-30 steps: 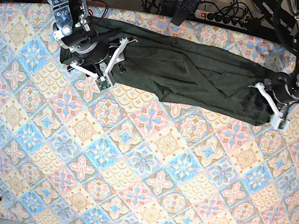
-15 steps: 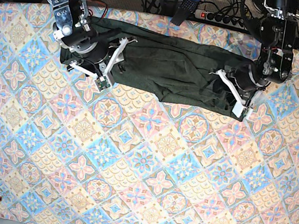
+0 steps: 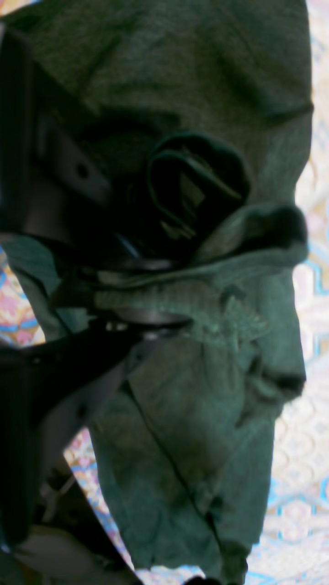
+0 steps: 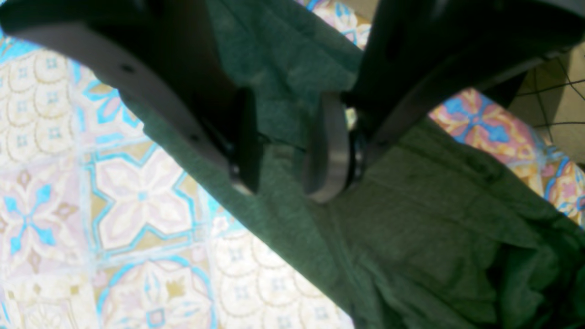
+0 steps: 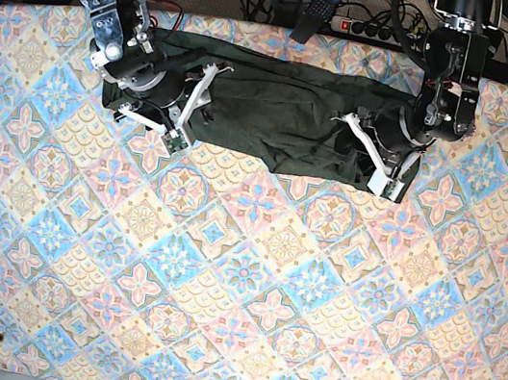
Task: Fold the T-shirt properly
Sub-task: 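Fold the held strip end toward the right gripper with the left gripper, then release the fold and press it flat with the left gripper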
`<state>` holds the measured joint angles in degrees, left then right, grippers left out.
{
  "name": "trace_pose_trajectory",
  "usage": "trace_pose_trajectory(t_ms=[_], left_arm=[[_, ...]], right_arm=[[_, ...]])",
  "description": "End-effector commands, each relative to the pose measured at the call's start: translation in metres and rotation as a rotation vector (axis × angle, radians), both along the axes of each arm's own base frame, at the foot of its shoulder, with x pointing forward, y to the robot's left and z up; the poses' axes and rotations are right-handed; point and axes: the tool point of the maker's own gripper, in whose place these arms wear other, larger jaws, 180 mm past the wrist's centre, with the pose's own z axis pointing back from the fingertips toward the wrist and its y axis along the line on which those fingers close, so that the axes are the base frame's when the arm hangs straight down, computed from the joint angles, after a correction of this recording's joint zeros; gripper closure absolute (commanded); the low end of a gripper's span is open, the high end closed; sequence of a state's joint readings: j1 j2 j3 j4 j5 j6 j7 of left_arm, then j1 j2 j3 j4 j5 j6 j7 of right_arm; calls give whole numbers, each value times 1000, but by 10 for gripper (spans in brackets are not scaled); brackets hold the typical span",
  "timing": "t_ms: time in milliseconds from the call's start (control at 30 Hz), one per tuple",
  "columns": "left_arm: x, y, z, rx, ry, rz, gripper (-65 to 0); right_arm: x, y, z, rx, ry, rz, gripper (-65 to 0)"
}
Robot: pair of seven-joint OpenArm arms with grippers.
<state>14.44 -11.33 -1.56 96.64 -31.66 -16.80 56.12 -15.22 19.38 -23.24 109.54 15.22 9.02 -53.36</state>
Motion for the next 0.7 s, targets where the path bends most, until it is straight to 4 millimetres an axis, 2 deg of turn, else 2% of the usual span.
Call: trace_pose_trajectory(t_ms=[0, 100, 200, 333, 400, 533, 667], left_arm=[[6, -8, 9, -25, -37, -18, -20], [4, -15, 10, -33, -36, -37, -137], [3, -16, 10, -35, -35, -39, -221], [3, -19, 14, -79, -36, -31, -231], [7, -20, 25, -113, -59, -30, -231], [10, -10, 47, -115, -111, -61, -231], [12, 14, 50, -41, -120, -88, -231]], right_arm=[[8, 1, 11, 12, -42, 5, -196], [8, 1, 11, 12, -42, 5, -196], [8, 1, 11, 12, -42, 5, -196], [8, 1, 11, 12, -42, 5, -196], [8, 1, 11, 12, -42, 5, -196], [8, 1, 11, 12, -42, 5, -196], [8, 1, 11, 12, -42, 5, -196]])
